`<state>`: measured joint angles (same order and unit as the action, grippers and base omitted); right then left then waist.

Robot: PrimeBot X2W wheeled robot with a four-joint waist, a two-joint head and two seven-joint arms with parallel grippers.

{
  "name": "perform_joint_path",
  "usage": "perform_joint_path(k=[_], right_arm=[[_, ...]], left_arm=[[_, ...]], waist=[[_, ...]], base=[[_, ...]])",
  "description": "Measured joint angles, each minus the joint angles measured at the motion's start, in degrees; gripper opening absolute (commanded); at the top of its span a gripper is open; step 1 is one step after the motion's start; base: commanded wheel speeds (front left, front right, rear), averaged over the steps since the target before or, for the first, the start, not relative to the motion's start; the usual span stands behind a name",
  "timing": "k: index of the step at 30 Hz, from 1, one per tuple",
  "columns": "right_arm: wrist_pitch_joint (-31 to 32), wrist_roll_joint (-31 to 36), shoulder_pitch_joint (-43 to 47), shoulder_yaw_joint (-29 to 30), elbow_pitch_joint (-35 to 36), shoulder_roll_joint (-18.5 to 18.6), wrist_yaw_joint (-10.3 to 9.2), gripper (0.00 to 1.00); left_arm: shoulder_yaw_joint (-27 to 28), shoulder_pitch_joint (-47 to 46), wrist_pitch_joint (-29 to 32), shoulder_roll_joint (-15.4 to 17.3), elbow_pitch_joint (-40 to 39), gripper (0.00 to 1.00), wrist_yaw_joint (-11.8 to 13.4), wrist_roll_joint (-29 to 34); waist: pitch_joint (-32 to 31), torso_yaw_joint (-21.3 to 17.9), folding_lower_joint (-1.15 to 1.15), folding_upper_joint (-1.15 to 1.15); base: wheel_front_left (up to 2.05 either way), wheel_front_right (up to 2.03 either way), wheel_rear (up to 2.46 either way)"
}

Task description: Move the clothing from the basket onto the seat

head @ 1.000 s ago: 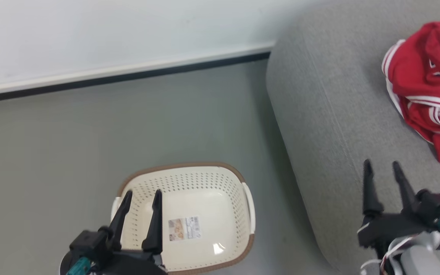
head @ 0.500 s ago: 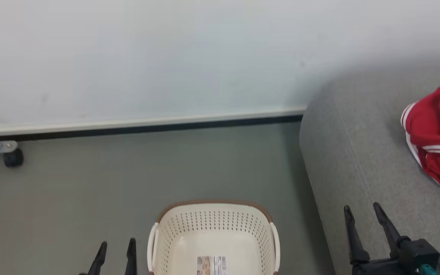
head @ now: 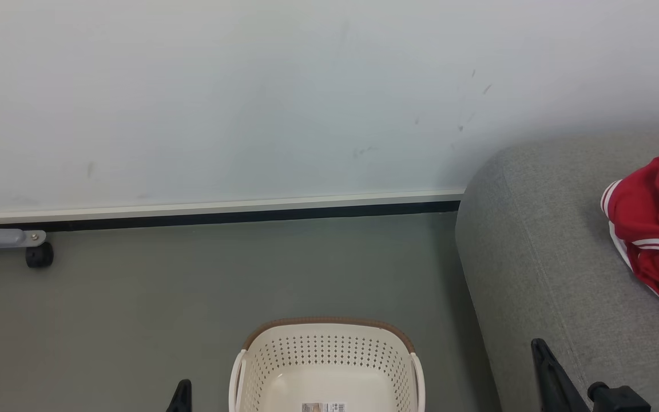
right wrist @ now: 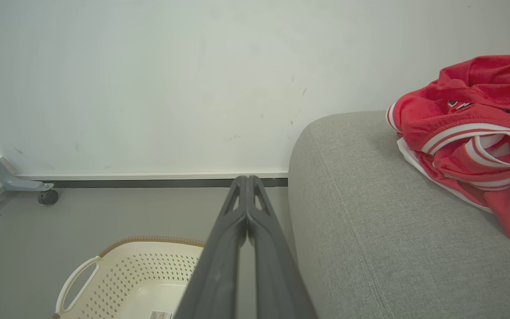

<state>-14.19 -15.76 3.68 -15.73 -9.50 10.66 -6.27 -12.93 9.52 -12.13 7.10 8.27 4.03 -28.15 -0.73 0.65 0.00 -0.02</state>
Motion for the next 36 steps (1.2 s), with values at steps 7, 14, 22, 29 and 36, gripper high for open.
perform_joint_path(k=[7, 14, 22, 29, 36], right_arm=[[1.29, -4.61, -0.25, 1.83, -0.45, -0.51, 0.81, 0.00], [3.03, -10.84, -0.77, 3.56, -1.00, -1.12, 1.81, 0.00], [4.88, -17.38, -1.20, 5.53, -1.78, -1.79, 2.82, 0.00], [6.58, -22.80, -2.02, 7.23, -2.21, -2.36, 3.77, 0.00], [7.93, -28.41, -2.52, 8.89, -2.77, -3.03, 4.82, 0.00]], left_arm=[[1.37, -0.14, 1.12, -0.22, 0.34, 0.00, -0.54, -4.41], [2.80, -1.14, 2.67, -0.53, 0.85, 0.00, -1.10, -8.61], [4.27, -2.29, 4.25, -0.96, 1.69, 0.00, -2.10, -14.36], [5.56, -3.17, 5.69, -1.26, 2.35, 0.00, -3.09, -18.84], [6.92, -4.06, 7.17, -1.68, 2.98, 0.00, -3.72, -23.07]], waist=[[0.08, -0.06, 0.00, 0.00], [0.15, -0.11, 0.00, 0.00], [0.21, -0.17, 0.00, 0.01], [0.27, -0.21, 0.00, 0.01], [0.33, -0.26, 0.00, 0.01]], base=[[0.00, 0.00, 0.00], [0.00, 0.00, 0.00], [0.00, 0.00, 0.00], [0.00, 0.00, 0.00], [0.00, 0.00, 0.00]])
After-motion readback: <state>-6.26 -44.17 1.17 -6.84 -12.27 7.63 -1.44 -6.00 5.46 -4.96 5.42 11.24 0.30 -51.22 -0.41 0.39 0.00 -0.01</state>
